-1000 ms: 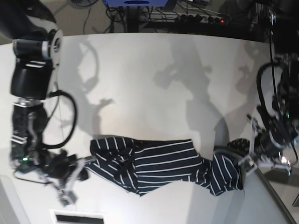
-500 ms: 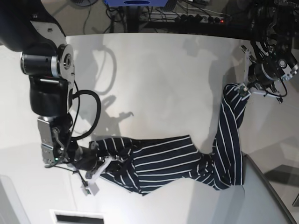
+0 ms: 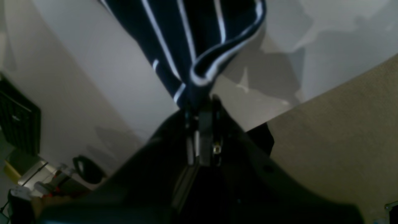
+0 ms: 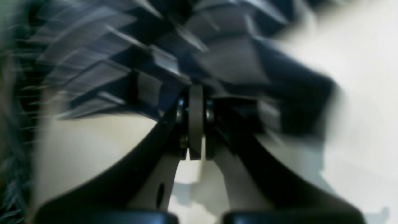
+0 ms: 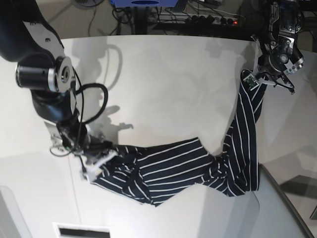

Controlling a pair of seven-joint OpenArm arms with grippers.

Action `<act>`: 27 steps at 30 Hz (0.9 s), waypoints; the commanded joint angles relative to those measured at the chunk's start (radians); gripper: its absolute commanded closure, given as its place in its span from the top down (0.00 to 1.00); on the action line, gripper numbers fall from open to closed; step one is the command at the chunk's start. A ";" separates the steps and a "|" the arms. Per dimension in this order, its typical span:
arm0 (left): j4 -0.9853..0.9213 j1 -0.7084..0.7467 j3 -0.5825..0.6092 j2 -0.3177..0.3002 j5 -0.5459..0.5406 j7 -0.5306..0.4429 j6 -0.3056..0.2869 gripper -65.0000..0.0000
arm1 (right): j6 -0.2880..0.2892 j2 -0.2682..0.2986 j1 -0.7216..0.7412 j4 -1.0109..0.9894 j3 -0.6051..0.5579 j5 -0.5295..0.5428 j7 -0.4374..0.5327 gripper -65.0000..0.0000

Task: Layout the t-shirt on the table in an organized manner, then fold the t-shirt properly
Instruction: 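Lay the shirt down and regrasp its fabric with the right gripper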

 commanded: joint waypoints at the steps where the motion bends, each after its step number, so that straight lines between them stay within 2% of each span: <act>1: 0.017 0.006 -0.006 -0.015 0.011 0.001 0.007 0.00 | 0.004 0.011 0.028 0.011 0.000 0.014 0.030 0.01; 7: 0.016 0.023 -0.010 -0.018 0.012 0.001 0.007 0.00 | -0.122 0.063 -0.035 0.013 0.000 0.014 0.028 0.01; 10: 0.017 0.033 -0.007 -0.018 0.012 0.001 0.007 0.00 | -0.126 0.072 -0.075 0.039 0.001 0.016 0.016 0.00; 13: 0.016 0.033 -0.007 -0.015 0.011 0.001 0.007 0.00 | -0.085 0.066 -0.148 0.240 0.001 0.016 -0.094 0.00; 15: 0.017 0.033 -0.006 -0.015 0.011 0.001 0.007 0.00 | -0.053 0.034 -0.210 0.438 0.001 0.016 -0.176 0.00; 18: 0.020 0.033 -0.006 -0.015 0.011 0.001 0.007 0.00 | -0.051 -0.002 -0.247 0.690 -0.025 0.014 -0.285 0.00; 22: 0.083 0.077 -0.006 -0.012 0.012 0.001 0.007 0.00 | -0.054 -0.019 -0.191 0.740 -0.166 0.016 -0.332 0.00; 27: 0.172 0.194 -0.006 -0.014 0.012 -0.012 0.007 0.00 | -0.136 -0.071 -0.127 0.683 -0.247 0.017 -0.329 0.00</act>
